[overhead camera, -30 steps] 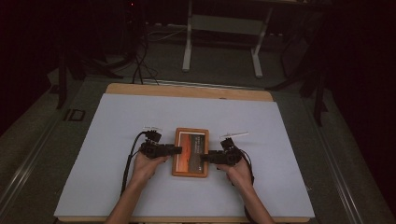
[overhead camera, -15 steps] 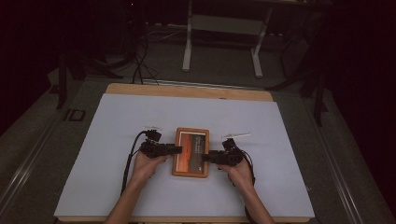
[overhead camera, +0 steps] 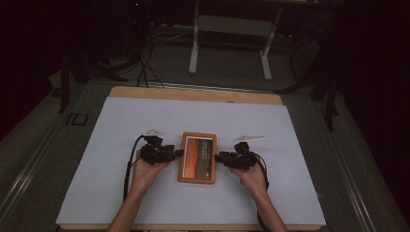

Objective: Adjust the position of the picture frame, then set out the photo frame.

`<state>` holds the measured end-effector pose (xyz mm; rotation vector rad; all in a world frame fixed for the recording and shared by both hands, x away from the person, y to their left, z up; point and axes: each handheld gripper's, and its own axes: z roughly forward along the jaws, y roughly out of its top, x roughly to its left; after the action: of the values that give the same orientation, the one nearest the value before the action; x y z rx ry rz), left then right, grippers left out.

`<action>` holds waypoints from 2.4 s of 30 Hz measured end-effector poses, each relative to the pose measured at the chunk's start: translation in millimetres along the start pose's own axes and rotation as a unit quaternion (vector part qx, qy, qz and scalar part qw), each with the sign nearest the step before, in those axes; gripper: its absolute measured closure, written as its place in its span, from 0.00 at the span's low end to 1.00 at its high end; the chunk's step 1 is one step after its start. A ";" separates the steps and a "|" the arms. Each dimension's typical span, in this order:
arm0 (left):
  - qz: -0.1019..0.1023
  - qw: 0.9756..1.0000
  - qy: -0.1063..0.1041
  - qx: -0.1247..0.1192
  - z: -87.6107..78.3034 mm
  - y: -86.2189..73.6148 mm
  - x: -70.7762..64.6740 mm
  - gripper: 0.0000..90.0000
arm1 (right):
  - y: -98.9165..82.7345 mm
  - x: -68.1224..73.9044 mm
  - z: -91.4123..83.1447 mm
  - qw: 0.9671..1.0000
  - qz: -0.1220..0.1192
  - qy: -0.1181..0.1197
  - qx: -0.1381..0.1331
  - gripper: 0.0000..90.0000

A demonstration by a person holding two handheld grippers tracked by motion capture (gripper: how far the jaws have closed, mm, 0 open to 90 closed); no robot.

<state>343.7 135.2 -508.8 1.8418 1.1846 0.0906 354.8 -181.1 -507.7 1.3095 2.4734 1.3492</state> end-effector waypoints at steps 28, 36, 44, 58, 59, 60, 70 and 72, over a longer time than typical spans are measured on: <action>0.044 0.998 0.033 -0.032 -21.5 -16.1 -17.2 0.46 | 35.8 9.3 12.8 0.992 -0.111 -0.045 -0.024 0.73; 0.042 0.998 0.034 -0.029 -18.5 -16.6 -17.6 0.46 | 47.1 4.6 18.4 0.991 -0.116 -0.058 -0.025 0.71; 0.034 0.998 0.035 -0.030 -15.9 -18.4 -17.1 0.45 | 58.4 4.2 22.6 0.990 -0.117 -0.067 -0.036 1.00; 0.027 0.999 0.031 -0.033 -16.1 -18.3 -16.9 0.42 | 55.1 6.9 39.4 0.987 -0.134 -0.086 -0.022 1.00; 0.027 0.999 0.032 -0.033 -15.7 -18.4 -17.5 0.41 | 54.9 6.1 38.7 0.987 -0.132 -0.088 -0.022 1.00; 0.030 0.999 0.032 -0.030 -15.4 -18.2 -17.8 0.41 | 54.9 5.9 38.4 0.987 -0.130 -0.087 -0.021 1.00; 0.025 0.999 0.024 -0.038 -18.7 -16.6 -19.6 0.41 | 51.6 -0.2 37.1 0.989 -0.116 -0.090 -0.022 1.00; 0.022 0.999 0.021 -0.042 -19.9 -16.2 -19.0 0.41 | 50.4 -3.5 37.0 0.990 -0.108 -0.091 -0.021 1.00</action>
<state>312.6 135.8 -501.6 1.7999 1.1519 0.2010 404.6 -145.0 -496.3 1.0658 2.3699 1.1696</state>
